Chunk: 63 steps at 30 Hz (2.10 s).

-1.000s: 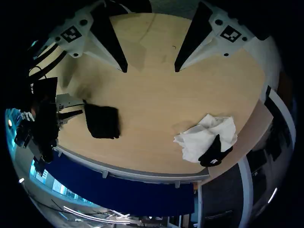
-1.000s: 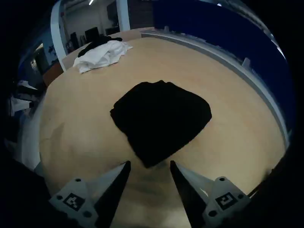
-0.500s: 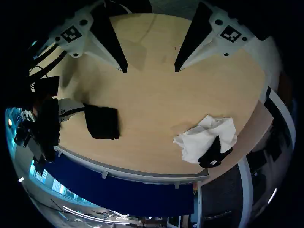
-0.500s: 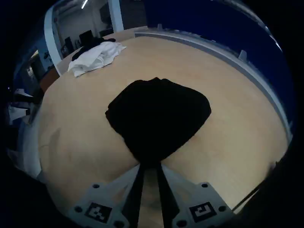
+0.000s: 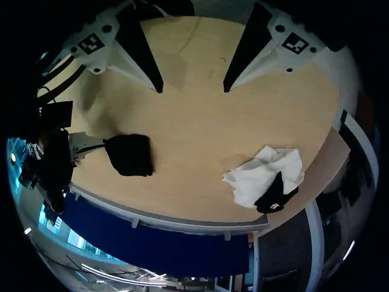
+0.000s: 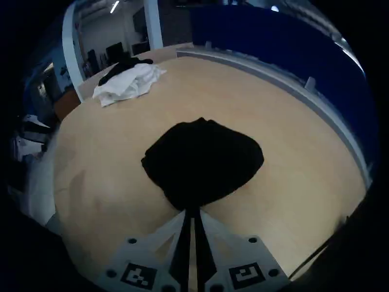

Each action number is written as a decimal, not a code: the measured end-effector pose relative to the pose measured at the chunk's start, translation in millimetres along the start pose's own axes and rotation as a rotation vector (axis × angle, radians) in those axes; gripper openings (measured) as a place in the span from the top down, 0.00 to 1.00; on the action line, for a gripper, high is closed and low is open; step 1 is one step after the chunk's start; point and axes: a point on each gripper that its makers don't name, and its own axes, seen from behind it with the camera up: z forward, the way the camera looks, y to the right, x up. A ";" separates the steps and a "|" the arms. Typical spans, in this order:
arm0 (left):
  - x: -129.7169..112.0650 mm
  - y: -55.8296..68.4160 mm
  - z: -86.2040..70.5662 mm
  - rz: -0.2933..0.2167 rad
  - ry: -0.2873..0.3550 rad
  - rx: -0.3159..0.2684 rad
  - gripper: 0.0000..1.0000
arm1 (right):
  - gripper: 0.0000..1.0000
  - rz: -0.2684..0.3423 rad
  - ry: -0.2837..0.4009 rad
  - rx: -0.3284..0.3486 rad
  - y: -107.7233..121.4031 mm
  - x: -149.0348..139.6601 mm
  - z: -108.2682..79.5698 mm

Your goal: Fold towel

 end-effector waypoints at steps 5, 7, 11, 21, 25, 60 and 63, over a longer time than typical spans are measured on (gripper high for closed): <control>6.3 0.8 -1.9 0.003 0.014 -0.002 0.08 | 0.95 -0.031 0.071 -0.009 2.8 38.0 -25.5; 9.7 1.7 -2.3 0.004 0.024 -0.004 0.08 | 0.95 -0.048 0.099 -0.018 4.9 54.1 -36.9; 17.3 4.5 -2.5 0.004 0.043 -0.009 0.08 | 0.96 -0.081 0.157 -0.035 9.2 87.6 -60.7; 35.5 14.7 -6.0 0.019 0.086 -0.028 0.08 | 0.96 -0.103 0.250 -0.072 23.0 138.9 -107.3; 40.5 17.2 -7.7 0.027 0.097 -0.031 0.08 | 0.96 -0.101 0.258 -0.088 29.7 141.9 -117.1; 50.2 41.7 -1.9 0.072 0.083 -0.044 0.08 | 0.96 0.017 0.221 -0.297 226.7 84.3 -228.4; 50.6 43.9 -1.6 0.072 0.078 -0.044 0.08 | 0.96 0.030 0.215 -0.327 252.2 78.0 -241.6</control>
